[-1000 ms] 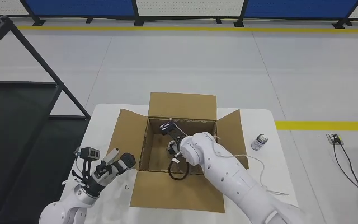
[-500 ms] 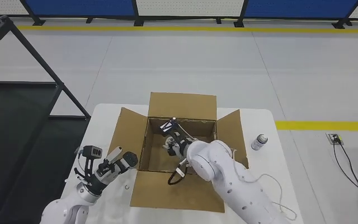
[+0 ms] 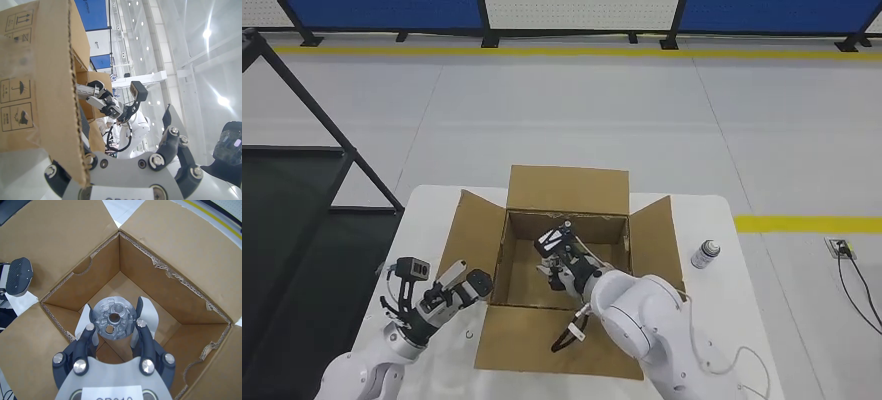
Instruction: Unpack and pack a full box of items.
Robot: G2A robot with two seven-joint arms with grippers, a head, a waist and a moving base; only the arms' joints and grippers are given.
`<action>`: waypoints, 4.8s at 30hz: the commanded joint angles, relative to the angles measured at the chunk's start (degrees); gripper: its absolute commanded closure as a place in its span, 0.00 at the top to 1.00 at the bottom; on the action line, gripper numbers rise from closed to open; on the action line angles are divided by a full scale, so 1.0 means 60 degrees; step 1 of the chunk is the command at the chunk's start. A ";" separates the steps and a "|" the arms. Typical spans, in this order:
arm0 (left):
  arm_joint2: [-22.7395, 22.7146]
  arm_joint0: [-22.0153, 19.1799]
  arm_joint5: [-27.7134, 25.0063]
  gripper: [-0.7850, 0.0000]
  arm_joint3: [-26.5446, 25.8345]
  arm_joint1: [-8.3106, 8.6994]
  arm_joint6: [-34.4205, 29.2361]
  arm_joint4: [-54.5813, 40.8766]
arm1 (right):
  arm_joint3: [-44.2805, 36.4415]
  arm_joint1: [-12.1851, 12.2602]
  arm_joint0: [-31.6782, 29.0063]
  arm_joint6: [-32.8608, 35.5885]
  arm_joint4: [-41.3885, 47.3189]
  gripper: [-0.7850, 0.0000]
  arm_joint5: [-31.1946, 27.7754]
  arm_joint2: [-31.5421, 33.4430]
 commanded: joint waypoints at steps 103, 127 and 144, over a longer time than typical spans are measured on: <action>0.0430 -0.0389 0.0886 1.00 0.0087 -0.0011 0.0656 0.0609 | 0.0754 0.1727 -0.3108 0.1539 -0.0151 0.44 -0.1023 0.6541; 0.0441 -0.0407 0.0817 1.00 0.0173 -0.0011 0.0594 0.0571 | 0.0748 0.1894 -0.3128 0.1215 0.0315 1.00 -0.0701 0.6506; 0.0270 -0.0145 0.0708 1.00 -0.0002 0.0013 0.0565 0.0535 | -0.0976 0.1913 -0.3242 -0.0293 0.3501 1.00 -0.1196 0.6633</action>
